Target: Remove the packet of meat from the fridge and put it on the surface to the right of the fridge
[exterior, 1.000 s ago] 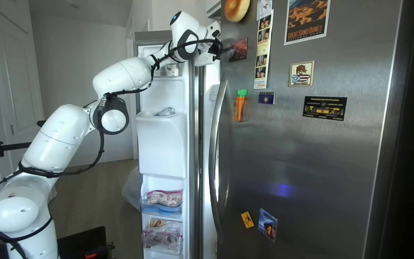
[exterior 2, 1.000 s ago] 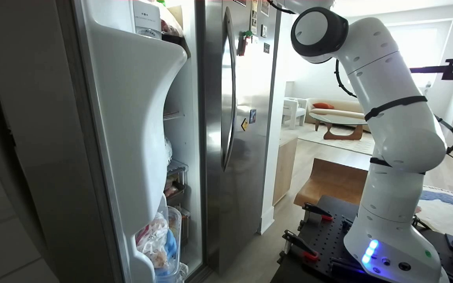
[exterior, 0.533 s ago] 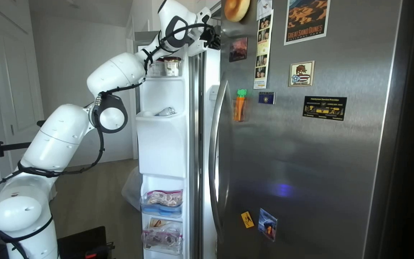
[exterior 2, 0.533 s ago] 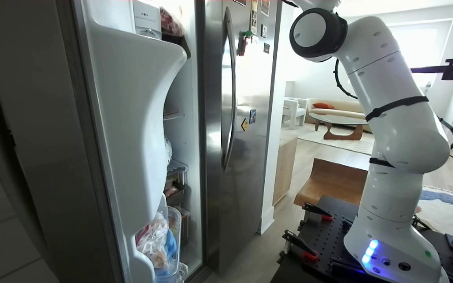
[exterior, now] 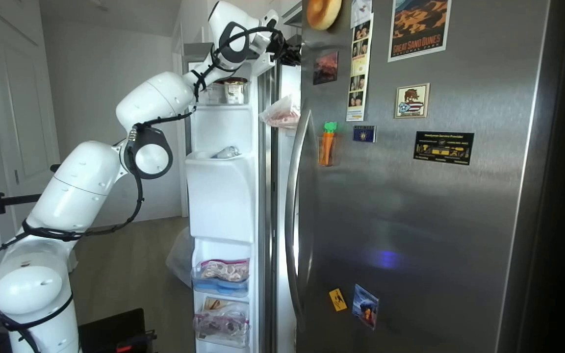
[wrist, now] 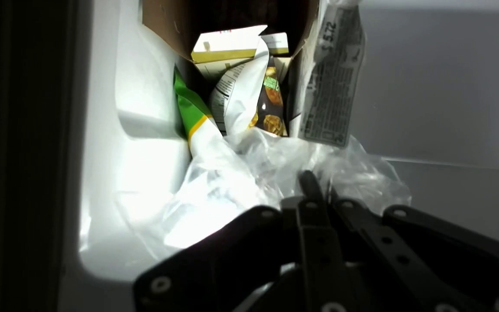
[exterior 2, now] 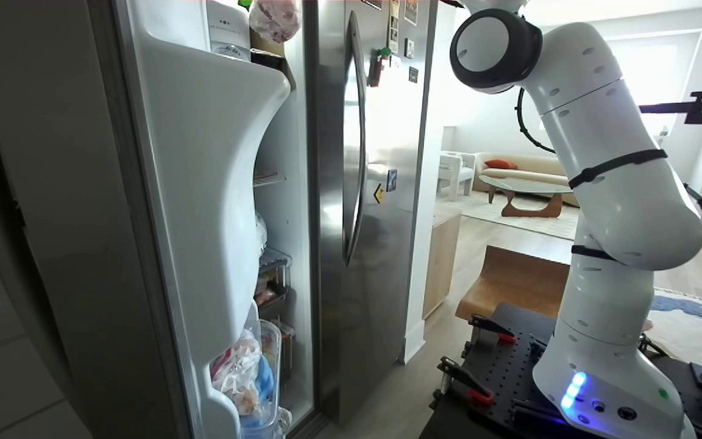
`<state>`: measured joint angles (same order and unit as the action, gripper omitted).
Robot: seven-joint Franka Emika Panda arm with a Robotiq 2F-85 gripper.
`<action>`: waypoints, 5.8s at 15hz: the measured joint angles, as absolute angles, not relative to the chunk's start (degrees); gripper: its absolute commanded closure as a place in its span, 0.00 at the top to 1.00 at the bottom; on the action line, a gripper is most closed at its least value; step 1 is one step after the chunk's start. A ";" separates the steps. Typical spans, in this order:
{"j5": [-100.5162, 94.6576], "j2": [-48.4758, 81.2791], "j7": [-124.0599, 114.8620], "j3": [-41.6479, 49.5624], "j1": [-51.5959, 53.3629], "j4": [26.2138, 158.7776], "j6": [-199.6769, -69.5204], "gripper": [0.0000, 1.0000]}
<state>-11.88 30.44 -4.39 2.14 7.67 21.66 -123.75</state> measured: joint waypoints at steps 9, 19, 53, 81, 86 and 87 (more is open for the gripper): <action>-13.95 29.09 -5.86 3.37 9.01 21.66 -122.25 0.00; -16.59 24.03 -5.85 4.89 12.06 20.53 -108.43 0.00; -26.03 11.24 -4.79 8.40 1.63 20.89 -56.79 0.00; -12.22 22.61 -6.01 12.39 -25.66 21.31 -54.84 0.00; -12.10 22.80 -6.04 13.38 -27.88 21.31 -54.62 0.00; -12.10 22.83 -6.04 13.57 -28.33 21.31 -54.60 0.00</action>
<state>-12.10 22.83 -6.04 13.57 -28.33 21.31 -54.60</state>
